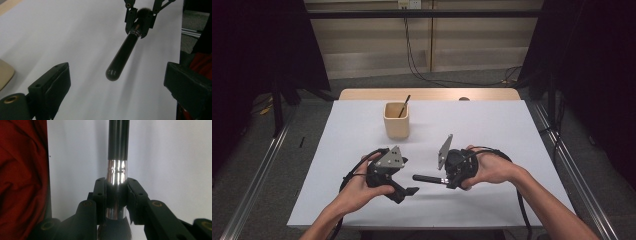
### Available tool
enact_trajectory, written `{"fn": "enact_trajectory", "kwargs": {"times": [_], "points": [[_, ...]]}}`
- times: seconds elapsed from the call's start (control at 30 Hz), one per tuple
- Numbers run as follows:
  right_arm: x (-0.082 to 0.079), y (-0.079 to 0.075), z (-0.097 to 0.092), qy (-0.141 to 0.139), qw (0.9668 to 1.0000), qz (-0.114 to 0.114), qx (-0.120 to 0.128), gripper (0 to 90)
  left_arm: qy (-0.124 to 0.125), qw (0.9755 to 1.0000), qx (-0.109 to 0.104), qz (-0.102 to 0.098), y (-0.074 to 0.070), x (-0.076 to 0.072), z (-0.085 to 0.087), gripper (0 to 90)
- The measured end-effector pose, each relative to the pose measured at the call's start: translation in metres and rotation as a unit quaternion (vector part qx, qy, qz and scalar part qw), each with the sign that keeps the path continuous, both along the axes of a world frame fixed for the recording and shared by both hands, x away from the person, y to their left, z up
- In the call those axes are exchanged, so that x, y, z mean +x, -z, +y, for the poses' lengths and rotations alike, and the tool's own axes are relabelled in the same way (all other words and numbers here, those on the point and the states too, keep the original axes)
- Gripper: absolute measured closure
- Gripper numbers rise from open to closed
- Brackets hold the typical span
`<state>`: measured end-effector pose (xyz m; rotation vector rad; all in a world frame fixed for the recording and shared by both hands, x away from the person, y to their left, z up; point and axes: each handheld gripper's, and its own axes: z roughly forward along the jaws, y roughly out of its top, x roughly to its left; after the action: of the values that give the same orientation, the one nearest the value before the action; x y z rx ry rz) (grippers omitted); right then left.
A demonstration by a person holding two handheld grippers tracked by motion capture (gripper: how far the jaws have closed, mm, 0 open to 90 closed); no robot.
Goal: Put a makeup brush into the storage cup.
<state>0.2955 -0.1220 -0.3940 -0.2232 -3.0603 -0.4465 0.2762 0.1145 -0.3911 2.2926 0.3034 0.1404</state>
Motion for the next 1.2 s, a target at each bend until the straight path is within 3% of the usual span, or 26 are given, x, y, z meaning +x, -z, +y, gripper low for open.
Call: {"fn": "enact_trajectory", "kwargs": {"times": [0.23,0.3,0.37,0.53,0.7,0.97,1.2], "points": [[-0.001,0.001,0.006,-0.018,0.9995,-0.008,-0.026,71.6,0.023,0.9992,0.032,0.007,0.006,0.002,-0.005,7.8],[-0.001,0.002,0.008,-0.022,0.9990,-0.006,-0.039,71.5,0.024,0.9987,0.038,0.022,0.006,0.003,-0.006,7.8],[-0.002,0.002,0.010,-0.027,0.9986,-0.003,-0.047,71.5,0.027,0.9984,0.044,0.024,0.007,0.004,-0.007,8.0],[-0.001,0.001,0.015,-0.040,0.9974,-0.001,-0.060,71.5,0.043,0.9959,0.070,0.037,0.012,0.008,-0.013,10.3],[-0.001,0.004,0.018,-0.045,0.9967,0.009,-0.067,71.6,0.061,0.9923,0.087,0.063,0.016,0.011,-0.019,8.4],[0.000,0.003,0.019,-0.050,0.9962,0.012,-0.070,71.5,0.091,0.9866,0.117,0.067,0.018,0.011,-0.026,6.6],[-0.002,0.003,0.020,-0.053,0.9965,0.009,-0.064,71.5,0.084,0.9867,0.114,0.080,0.019,0.015,-0.027,20.0]]}}
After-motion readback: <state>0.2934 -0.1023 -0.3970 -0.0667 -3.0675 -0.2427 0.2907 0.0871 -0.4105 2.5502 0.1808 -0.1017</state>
